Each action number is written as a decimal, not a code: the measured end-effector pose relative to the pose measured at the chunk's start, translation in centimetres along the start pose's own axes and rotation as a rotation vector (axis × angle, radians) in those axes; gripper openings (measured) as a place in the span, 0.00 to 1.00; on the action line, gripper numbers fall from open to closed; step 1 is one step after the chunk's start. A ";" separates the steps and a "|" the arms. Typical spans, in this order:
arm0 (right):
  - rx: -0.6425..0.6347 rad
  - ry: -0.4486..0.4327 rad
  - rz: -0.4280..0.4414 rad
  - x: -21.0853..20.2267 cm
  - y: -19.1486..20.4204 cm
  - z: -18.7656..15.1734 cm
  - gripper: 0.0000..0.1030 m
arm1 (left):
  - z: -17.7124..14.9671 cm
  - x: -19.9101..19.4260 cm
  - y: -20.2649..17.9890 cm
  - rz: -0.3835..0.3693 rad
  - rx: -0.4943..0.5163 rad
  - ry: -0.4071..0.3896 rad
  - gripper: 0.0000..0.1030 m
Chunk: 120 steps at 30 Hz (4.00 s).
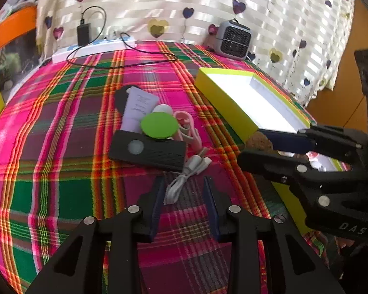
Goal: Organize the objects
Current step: 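Grasp the white cable with the left gripper while the right gripper grasps the brown sponge ball, then lift the white cable and brown sponge ball with both grippers, then carry the white cable and brown sponge ball over the white tray with both grippers, then lower the cable and ball into the tray and open both grippers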
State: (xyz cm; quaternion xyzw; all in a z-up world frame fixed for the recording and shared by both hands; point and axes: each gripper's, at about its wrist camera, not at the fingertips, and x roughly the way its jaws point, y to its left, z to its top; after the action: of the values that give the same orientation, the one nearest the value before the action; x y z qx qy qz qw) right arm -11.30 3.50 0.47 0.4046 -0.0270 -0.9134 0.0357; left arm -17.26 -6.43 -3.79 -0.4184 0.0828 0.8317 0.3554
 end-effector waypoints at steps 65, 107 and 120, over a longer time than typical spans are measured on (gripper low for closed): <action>0.093 -0.128 -0.017 -6.1 -3.0 -3.5 0.31 | -0.1 -4.3 -6.1 -0.010 -0.026 -0.197 0.08; 0.200 -0.076 -0.061 -6.3 -9.5 -7.4 0.31 | 1.7 0.8 -13.2 -0.100 0.116 -0.078 0.08; 0.193 -0.047 -0.083 -5.8 -9.7 -7.6 0.32 | 1.9 1.1 -13.7 -0.110 0.136 -0.073 0.08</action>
State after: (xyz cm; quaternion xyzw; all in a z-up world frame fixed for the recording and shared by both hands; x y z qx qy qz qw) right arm -2.18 13.50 -1.14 0.3851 -0.0991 -0.9166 -0.0421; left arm -9.89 5.01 -1.19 -0.3670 0.1028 0.8180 0.4308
